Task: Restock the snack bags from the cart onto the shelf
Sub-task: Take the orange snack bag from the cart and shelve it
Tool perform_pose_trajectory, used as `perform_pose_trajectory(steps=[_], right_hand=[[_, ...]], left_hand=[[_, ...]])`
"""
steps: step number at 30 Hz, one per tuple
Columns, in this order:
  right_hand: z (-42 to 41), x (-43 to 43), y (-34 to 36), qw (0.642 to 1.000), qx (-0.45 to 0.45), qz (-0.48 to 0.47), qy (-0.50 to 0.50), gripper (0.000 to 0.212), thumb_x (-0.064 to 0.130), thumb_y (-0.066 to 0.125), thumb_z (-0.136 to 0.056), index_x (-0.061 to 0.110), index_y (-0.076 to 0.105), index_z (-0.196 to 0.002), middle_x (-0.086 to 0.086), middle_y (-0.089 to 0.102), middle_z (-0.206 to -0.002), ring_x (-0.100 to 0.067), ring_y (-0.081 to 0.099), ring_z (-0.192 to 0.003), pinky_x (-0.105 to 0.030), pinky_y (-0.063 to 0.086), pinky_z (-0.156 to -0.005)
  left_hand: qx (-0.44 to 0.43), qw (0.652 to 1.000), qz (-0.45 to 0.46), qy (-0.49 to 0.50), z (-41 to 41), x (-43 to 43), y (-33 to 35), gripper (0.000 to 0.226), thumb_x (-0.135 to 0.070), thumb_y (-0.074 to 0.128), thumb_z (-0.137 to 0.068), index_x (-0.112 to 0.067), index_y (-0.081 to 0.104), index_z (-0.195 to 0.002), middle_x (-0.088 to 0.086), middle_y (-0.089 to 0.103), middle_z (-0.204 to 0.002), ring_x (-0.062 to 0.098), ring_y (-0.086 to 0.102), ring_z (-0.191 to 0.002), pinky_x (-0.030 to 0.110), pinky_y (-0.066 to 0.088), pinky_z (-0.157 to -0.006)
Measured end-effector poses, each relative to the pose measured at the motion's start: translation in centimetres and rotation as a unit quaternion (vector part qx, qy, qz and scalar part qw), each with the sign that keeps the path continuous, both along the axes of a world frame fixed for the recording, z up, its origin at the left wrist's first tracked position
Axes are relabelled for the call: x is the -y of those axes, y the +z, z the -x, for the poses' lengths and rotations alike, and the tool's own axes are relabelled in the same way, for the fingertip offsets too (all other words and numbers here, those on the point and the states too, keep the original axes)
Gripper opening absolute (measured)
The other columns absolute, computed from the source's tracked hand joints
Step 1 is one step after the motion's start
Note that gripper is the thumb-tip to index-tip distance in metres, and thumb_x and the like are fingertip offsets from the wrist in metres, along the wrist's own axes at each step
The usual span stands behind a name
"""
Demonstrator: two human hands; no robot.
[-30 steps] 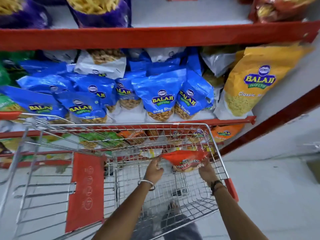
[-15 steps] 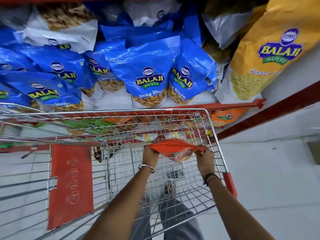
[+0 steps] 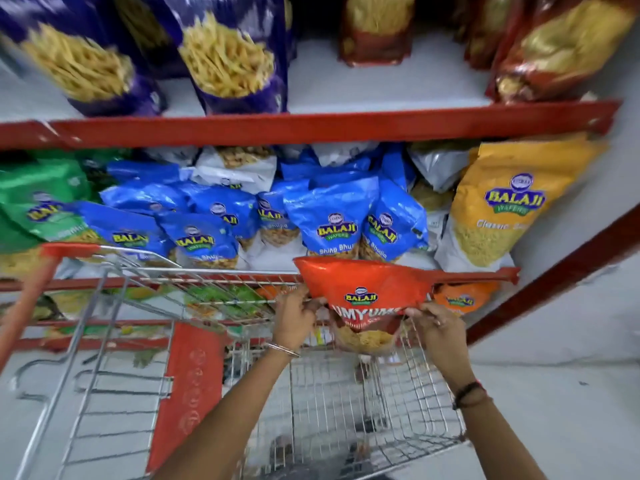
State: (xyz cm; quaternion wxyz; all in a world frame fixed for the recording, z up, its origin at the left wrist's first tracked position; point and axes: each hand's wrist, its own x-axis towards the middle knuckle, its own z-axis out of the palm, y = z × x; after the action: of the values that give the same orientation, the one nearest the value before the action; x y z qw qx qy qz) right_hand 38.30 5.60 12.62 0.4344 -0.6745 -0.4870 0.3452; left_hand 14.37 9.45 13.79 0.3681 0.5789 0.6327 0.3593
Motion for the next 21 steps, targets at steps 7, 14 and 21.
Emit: perform_pose_trajectory(steps=[7,14,21], right_hand=[[0.0,-3.8,14.3,0.978,-0.11,-0.179,0.019,0.019,0.014,0.06,-0.085,0.02,0.057,-0.067,0.012,0.061,-0.06,0.0,0.054,-0.057,-0.01,0.047,-0.054],[-0.5,-11.2,27.4,0.943,-0.127,-0.306,0.03,0.013,0.008,0.054,-0.088,0.007,0.06,-0.077,0.008,0.059,-0.061,-0.003,0.055,-0.063,-0.018,0.053,-0.054],[-0.3,-18.8,34.3,0.92,-0.129,-0.37,-0.001,0.029,0.008,0.049,-0.09,0.023,0.047,-0.065,0.006,0.051,-0.069,0.002,0.055,-0.062,-0.013,0.053,-0.055]], left_hand=[[-0.008,0.989,-0.144,-0.03,-0.2,-3.8,15.4,0.013,-0.015,0.06,-0.083,-0.02,0.061,-0.095,0.007,0.072,-0.09,0.026,0.071,-0.075,0.048,0.058,-0.069],[0.097,0.964,-0.245,-0.027,-1.4,-8.9,28.8,0.023,-0.009,0.056,-0.084,-0.031,0.054,-0.076,0.01,0.065,-0.08,0.02,0.067,-0.052,0.036,0.059,-0.053],[0.154,0.939,-0.307,0.015,-3.9,-15.9,33.9,0.005,-0.005,0.053,-0.086,-0.009,0.053,-0.09,0.012,0.059,-0.078,0.03,0.069,-0.067,0.039,0.061,-0.06]])
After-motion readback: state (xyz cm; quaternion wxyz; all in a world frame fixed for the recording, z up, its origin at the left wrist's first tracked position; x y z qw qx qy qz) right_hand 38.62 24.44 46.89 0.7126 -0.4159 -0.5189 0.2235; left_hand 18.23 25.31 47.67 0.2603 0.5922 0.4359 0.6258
